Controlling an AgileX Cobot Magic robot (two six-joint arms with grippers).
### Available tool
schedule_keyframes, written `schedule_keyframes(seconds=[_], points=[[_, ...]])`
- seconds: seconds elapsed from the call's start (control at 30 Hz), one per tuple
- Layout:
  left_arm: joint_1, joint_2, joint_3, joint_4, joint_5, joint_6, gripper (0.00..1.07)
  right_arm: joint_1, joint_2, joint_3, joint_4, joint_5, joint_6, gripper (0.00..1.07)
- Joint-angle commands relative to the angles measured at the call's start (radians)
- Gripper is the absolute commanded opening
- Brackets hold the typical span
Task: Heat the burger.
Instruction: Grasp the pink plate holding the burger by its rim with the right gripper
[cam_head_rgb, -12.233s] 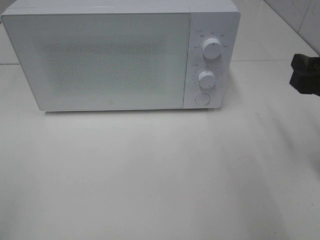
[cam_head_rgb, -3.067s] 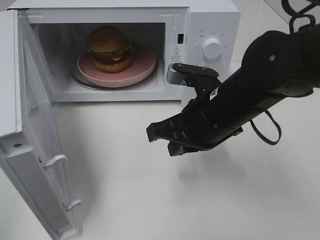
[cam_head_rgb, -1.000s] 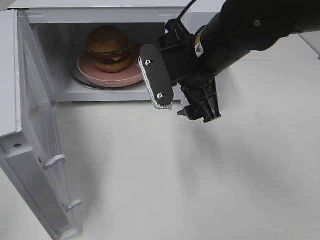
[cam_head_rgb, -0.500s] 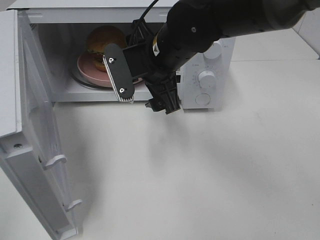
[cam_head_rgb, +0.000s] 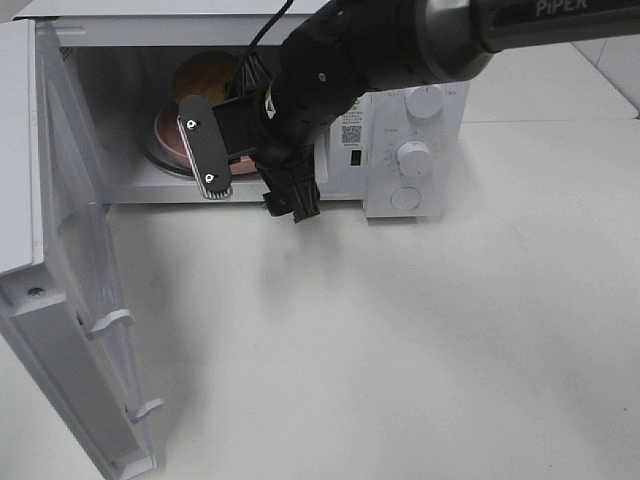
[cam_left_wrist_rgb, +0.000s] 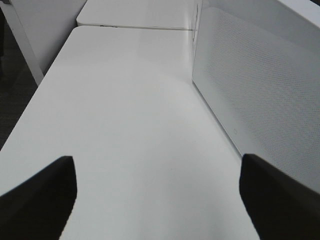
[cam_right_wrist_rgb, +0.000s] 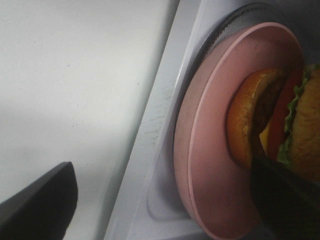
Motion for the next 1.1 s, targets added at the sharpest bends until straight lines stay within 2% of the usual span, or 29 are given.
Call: schedule_keyframes(seconds=[0.03, 0.47, 0.93, 1.0, 1.03, 1.1], points=[[0.005, -0.02, 0.004, -0.005, -0.01, 0.0, 0.84, -0.007, 0.037, -0.053, 0.003, 0.011, 0.011, 0.87], [0.005, -0.02, 0.004, -0.005, -0.01, 0.0, 0.84, -0.037, 0.159, -0.189, 0.034, 0.021, 0.011, 0.85], [0.005, -0.02, 0.004, -0.005, -0.01, 0.0, 0.84, -0.06, 0.226, -0.208, 0.052, -0.011, 0.01, 0.8], [0.005, -0.02, 0.004, -0.005, -0.01, 0.0, 0.84, -0.06, 0.23, -0.222, 0.066, 0.003, 0.016, 0.73], [0.005, -0.02, 0.004, -0.005, -0.01, 0.0, 0.84, -0.06, 0.23, -0.222, 0.066, 0.003, 0.016, 0.73], [0.005, -0.02, 0.004, -0.004, -0.01, 0.0, 0.84, -0.059, 0.228, -0.23, 0.08, 0.005, 0.016, 0.55]])
